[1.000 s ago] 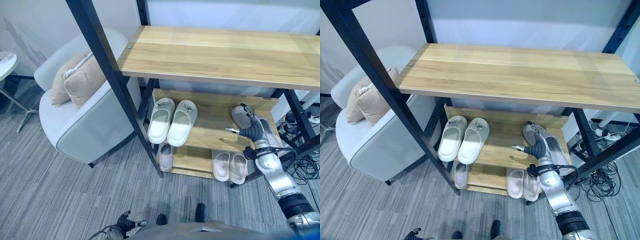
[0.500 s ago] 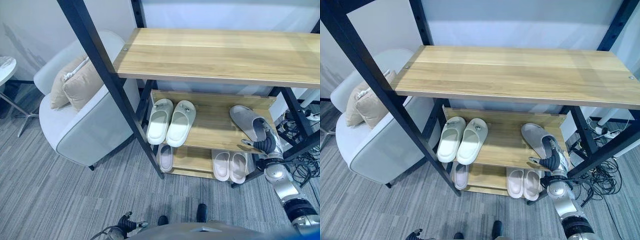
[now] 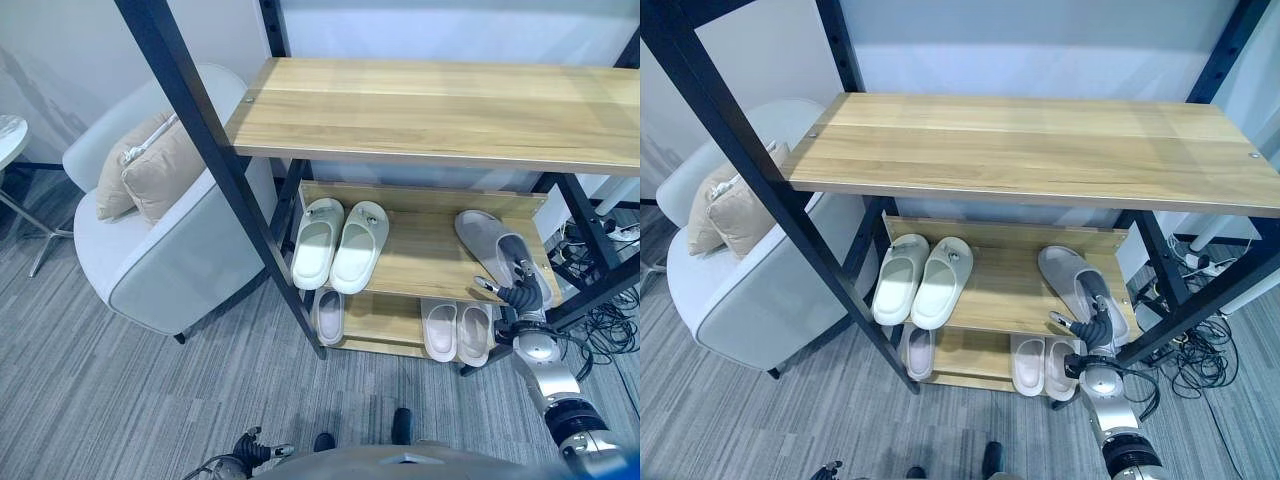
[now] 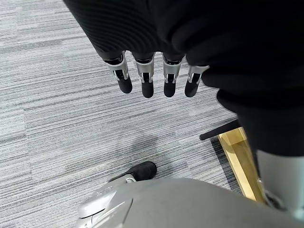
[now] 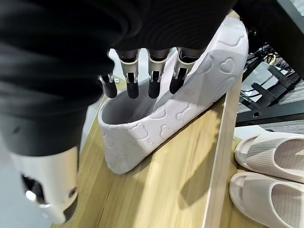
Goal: Arrange the slippers neatly on the shoe rack.
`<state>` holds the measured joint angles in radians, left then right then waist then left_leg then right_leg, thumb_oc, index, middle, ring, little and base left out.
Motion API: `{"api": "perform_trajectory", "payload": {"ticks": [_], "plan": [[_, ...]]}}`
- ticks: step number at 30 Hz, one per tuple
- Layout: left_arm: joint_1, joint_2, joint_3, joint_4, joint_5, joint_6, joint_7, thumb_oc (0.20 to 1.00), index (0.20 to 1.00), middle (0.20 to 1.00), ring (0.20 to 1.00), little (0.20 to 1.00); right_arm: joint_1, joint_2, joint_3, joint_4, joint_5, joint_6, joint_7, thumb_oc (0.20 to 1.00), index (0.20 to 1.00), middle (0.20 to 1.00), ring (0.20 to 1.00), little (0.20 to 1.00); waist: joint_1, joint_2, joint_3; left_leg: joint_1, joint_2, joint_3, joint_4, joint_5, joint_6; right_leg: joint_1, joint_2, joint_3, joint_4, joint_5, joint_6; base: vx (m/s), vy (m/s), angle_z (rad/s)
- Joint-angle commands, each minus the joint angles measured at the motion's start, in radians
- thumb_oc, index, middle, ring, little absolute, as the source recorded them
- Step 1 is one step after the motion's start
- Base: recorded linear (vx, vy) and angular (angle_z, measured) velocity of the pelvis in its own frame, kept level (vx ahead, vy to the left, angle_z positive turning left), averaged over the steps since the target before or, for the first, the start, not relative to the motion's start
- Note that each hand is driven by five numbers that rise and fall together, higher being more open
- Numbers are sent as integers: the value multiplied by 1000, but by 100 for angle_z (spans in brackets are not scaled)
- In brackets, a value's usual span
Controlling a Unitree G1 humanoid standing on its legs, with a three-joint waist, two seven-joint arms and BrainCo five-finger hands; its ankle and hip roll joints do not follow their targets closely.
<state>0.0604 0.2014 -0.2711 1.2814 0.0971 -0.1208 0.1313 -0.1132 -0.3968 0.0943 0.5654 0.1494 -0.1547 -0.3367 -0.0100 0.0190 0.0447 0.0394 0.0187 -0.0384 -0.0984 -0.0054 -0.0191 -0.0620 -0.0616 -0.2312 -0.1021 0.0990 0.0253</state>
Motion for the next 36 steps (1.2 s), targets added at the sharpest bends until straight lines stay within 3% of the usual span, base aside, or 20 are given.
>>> {"api": "perform_trajectory", "payload": {"ticks": [1, 20, 28, 36], "plan": [[-6, -46, -22, 103, -15, 3, 10, 1000, 1000, 1000, 1000, 1000, -67, 36, 46, -54, 31, -53, 60, 1000, 1000, 1000, 1000, 1000, 26, -43, 5, -36, -11, 45, 11, -28, -21, 103, -45, 51, 15, -125, 99, 0, 0, 0], [-13, -52, -34, 92, -6, -1, 6, 1000, 1000, 1000, 1000, 1000, -94, 20, 132, -202, -24, -55, 123, 1000, 1000, 1000, 1000, 1000, 30, -48, 0, -32, -11, 50, 11, -27, -19, 105, -45, 54, 15, -123, 96, 0, 2, 0], [-15, -55, -21, 81, 30, -21, -3, 1000, 1000, 1000, 1000, 1000, -35, -90, 25, -375, -275, -84, 51, 1000, 1000, 1000, 1000, 1000, 18, -50, 6, -29, -9, 46, 11, -33, -17, 105, -43, 54, 15, -124, 100, 3, -4, 0], [-13, -54, -34, 55, 44, -31, -17, 1000, 1000, 1000, 1000, 1000, -51, -224, 2, -261, -586, 22, -32, 1000, 1000, 1000, 1000, 1000, 18, -49, 8, -32, -7, 42, 11, -34, -16, 103, -40, 54, 15, -124, 103, 16, -26, -1]]}}
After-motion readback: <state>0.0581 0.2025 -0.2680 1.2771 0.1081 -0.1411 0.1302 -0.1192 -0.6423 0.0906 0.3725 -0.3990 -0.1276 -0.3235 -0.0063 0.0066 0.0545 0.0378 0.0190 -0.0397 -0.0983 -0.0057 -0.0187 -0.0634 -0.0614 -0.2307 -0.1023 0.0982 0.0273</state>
